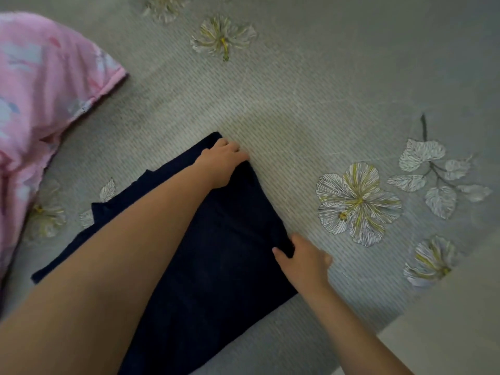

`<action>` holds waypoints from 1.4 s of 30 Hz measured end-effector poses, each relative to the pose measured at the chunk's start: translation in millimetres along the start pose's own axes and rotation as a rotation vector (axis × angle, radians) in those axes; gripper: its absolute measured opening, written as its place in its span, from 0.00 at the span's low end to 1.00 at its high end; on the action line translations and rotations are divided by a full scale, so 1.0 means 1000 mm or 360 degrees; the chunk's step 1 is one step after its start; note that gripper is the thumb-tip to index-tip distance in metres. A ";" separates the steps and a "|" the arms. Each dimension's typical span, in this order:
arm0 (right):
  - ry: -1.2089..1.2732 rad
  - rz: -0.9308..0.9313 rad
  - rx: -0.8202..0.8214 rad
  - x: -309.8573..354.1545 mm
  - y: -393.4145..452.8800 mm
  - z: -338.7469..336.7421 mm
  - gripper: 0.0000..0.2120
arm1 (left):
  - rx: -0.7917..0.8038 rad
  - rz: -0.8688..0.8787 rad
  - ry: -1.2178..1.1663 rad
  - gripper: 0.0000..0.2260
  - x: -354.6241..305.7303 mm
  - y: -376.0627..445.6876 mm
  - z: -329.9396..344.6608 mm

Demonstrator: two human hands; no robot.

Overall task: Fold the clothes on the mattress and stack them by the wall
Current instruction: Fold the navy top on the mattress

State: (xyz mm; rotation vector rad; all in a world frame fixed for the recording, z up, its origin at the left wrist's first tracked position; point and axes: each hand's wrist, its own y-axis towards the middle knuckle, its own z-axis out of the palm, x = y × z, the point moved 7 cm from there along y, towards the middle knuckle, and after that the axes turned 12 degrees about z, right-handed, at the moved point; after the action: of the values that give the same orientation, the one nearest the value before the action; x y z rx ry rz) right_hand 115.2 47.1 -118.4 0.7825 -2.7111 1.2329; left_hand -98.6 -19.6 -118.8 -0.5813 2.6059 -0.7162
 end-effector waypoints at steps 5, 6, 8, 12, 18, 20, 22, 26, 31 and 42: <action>0.0096 -0.0212 -0.0060 0.010 -0.011 -0.014 0.08 | -0.0119 0.0125 -0.0089 0.19 0.000 -0.017 -0.006; 0.0080 -0.0275 -0.0101 0.012 -0.017 -0.017 0.08 | -0.0215 0.0147 -0.0127 0.16 -0.001 -0.024 -0.011; 0.0130 -0.0435 -0.0182 0.020 -0.033 -0.022 0.08 | -0.0413 0.0182 -0.0165 0.12 -0.003 -0.044 -0.024; 0.0321 -0.0734 -0.0338 0.044 -0.085 -0.029 0.07 | -0.0800 0.0337 -0.0065 0.11 -0.008 -0.107 -0.044; 0.0090 -0.0971 -0.0459 0.091 -0.184 0.019 0.13 | -0.0964 0.0433 0.0265 0.10 0.005 -0.226 -0.029; 0.0020 -0.1000 -0.0462 0.103 -0.217 0.050 0.16 | -0.0931 0.0438 0.0366 0.12 0.015 -0.265 -0.013; -0.0063 -0.1012 -0.0463 0.113 -0.247 0.087 0.18 | -0.0913 0.0456 0.0476 0.09 0.024 -0.304 0.006; -0.0184 -0.0941 -0.0419 0.124 -0.282 0.171 0.19 | -0.0802 0.0377 0.0517 0.11 0.053 -0.355 0.059; -0.0495 -0.0672 -0.0215 0.114 -0.286 0.257 0.21 | -0.0508 -0.0095 0.0304 0.16 0.098 -0.391 0.148; -0.0812 -0.0485 -0.0438 0.107 -0.260 0.287 0.42 | -0.0004 0.0166 0.0308 0.47 0.079 -0.366 0.220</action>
State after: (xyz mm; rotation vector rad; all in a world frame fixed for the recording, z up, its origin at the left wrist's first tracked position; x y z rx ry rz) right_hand 188.0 -347.9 -106.5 1.5693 -2.8728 0.6421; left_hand 38.9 -431.2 -113.1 -0.3906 2.7908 -0.7699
